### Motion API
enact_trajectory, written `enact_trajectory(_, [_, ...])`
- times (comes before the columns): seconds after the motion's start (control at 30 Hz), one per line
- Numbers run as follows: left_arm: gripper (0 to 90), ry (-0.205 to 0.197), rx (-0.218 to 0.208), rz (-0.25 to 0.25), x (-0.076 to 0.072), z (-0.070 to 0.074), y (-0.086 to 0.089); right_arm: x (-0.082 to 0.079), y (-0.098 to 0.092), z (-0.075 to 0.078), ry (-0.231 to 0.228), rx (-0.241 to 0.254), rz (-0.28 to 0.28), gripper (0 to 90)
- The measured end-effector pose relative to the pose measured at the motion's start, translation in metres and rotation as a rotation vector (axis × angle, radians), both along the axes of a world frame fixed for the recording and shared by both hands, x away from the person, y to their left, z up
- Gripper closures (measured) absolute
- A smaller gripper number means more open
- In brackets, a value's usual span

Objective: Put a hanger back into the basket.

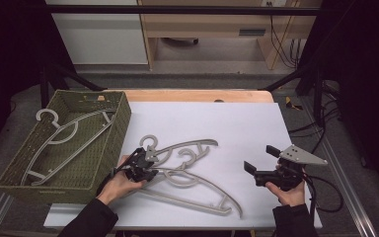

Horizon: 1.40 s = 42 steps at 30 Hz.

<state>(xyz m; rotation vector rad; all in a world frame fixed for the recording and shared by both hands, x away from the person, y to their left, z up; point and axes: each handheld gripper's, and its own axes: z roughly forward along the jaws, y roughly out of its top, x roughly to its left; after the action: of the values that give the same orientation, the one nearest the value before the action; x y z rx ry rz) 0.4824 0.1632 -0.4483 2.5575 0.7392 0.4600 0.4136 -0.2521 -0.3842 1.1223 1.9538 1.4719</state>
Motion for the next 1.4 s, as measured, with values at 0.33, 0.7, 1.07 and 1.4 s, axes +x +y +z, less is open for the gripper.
enact_trajectory(0.33, [70.2, 0.017, 0.055, -0.029, -0.008, 0.006, -0.001, -0.001, 0.0, 0.0, -0.002, 0.001, -0.002, 1.4])
enact_trajectory(0.7, [79.7, 0.026, 0.062, -0.023, -0.009, 0.009, -0.004, -0.001, 0.0, 0.001, -0.005, 0.003, -0.003, 1.5])
enact_trajectory(1.07, [75.2, 0.07, 0.003, 0.017, -0.006, 0.005, -0.006, -0.001, -0.001, 0.002, -0.008, 0.002, 0.001, 1.5])
enact_trajectory(1.4, [76.1, 0.072, -0.04, 0.031, -0.002, 0.001, -0.008, -0.001, 0.0, 0.002, -0.006, 0.002, 0.0, 1.5])
